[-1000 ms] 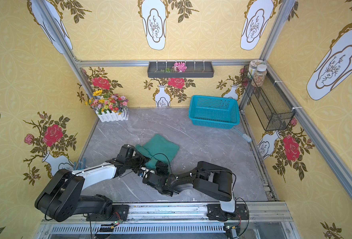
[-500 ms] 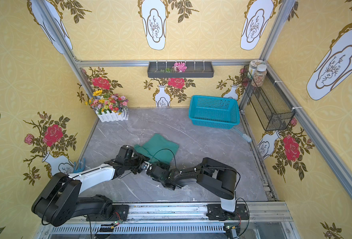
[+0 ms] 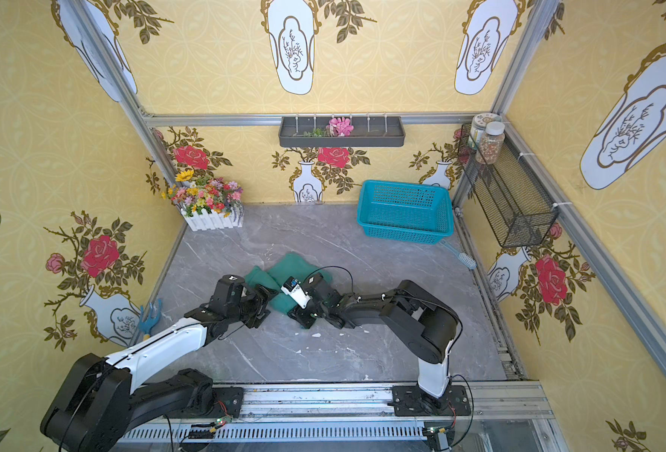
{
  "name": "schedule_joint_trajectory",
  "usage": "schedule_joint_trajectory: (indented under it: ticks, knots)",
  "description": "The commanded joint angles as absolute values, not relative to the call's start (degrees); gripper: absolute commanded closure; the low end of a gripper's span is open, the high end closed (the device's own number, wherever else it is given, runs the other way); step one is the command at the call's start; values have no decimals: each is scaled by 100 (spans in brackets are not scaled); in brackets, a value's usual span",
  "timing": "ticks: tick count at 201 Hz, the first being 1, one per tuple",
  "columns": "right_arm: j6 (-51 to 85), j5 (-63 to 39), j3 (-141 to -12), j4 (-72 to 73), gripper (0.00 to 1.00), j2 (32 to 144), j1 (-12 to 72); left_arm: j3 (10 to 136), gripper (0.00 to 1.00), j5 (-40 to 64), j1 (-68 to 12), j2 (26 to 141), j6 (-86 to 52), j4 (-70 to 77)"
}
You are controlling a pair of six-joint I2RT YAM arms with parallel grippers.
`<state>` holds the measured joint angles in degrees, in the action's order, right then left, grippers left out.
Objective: Roll up the long pants
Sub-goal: Roll the long pant at the center of the board.
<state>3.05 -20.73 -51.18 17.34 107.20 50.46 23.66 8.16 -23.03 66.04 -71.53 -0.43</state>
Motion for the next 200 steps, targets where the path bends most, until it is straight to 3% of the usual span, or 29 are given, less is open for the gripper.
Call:
schedule_joint_trajectory:
  ticks: [1, 70, 87, 108, 120, 152, 163, 200]
  knots:
    - [936, -3849, -5156, 432, 93, 11000, 4906, 2260, 23, 960, -2318, 6634, -7040, -237]
    - [1786, -5743, -5283, 869, 91, 11394, 4419, 2371, 25, 790, -2312, 7064, -7030, -742]
    - [2036, -5967, -5293, 1041, 82, 11429, 4355, 2357, 30, 764, -2312, 7136, -7052, -774]
    - [2126, -5874, -5350, 983, 66, 11373, 4309, 2373, 46, 805, -2312, 7311, -7052, -749]
    - [1970, -5407, -5410, 697, 51, 11198, 4307, 2399, 53, 842, -2312, 7422, -7029, -739]
    - [1572, -3518, -5353, 140, 33, 10331, 4424, 2410, 63, 914, -2313, 7584, -7011, -670]
    - [1468, -2505, -5251, 33, 22, 9924, 4558, 2408, 64, 923, -2316, 7585, -7006, -663]
    - [532, 137, -5121, -186, 9, 9081, 5573, 2408, 65, 932, -2312, 7618, -7011, -650]
